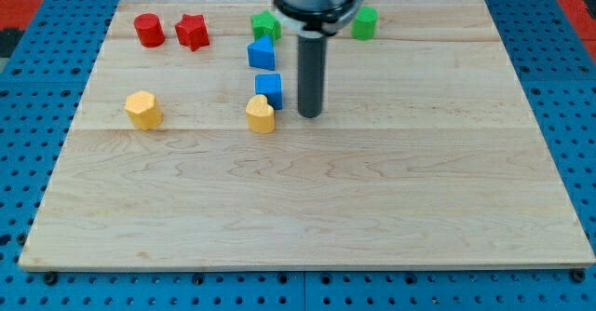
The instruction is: Form a vertical line with blue blocks and yellow heart
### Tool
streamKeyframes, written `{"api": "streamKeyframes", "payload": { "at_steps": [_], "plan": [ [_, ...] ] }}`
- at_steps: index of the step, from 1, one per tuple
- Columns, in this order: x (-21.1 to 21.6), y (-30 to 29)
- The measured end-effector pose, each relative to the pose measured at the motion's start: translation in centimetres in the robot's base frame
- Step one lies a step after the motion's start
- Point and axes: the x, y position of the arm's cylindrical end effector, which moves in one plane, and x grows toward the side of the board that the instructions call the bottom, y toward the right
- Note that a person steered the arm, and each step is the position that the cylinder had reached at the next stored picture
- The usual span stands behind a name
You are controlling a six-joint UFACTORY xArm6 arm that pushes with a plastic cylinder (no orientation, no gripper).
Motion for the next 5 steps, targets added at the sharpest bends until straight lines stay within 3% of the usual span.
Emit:
{"api": "streamKeyframes", "payload": {
  "at_steps": [5],
  "plan": [
    [-1.8, -2.1]
  ]
}}
